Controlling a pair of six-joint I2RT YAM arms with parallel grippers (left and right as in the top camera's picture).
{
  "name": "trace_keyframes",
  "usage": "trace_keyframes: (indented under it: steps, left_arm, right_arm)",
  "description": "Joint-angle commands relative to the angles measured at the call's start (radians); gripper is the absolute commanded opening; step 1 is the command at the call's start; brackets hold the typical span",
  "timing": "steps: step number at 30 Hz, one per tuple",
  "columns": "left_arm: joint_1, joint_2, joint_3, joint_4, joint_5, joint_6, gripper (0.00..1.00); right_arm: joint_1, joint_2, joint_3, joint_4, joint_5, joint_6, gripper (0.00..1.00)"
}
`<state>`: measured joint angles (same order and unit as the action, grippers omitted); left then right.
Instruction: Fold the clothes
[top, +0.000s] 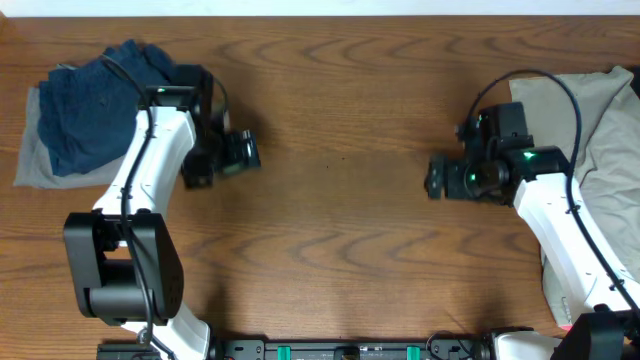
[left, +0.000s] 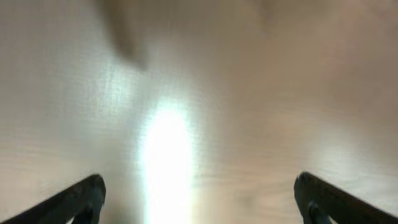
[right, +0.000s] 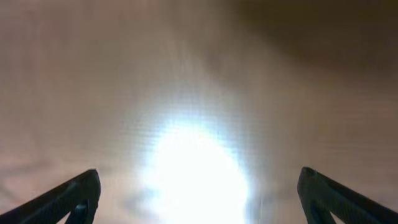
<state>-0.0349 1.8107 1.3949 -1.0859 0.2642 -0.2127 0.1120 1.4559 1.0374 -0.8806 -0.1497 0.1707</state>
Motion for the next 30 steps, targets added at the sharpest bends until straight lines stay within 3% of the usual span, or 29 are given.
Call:
trace_keyframes:
  steps: [1,8,15,21,30]
  left_arm:
    - [0.003,-0.025,0.000,-0.142,-0.037,0.017,0.98]
    - [0.002,-0.217,-0.092,-0.186,-0.072,0.033,0.98]
    - [0.002,-0.653,-0.323,0.027,-0.074,0.032,0.98]
    - [0.003,-1.009,-0.451,0.237,-0.074,0.032,0.98]
    - [0.003,-1.241,-0.451,0.232,-0.074,0.032,0.98]
  right_arm:
    - [-0.008,-0.013,-0.005,-0.069,-0.003,-0.011,0.99]
    - [-0.008,-0.108,-0.082,-0.049,0.027,0.016,0.99]
    - [-0.006,-0.418,-0.279,0.116,0.046,0.050,0.99]
    - [-0.006,-0.726,-0.406,0.168,0.241,0.193,0.99]
    - [-0.006,-0.873,-0.423,0.165,0.270,0.192,0.99]
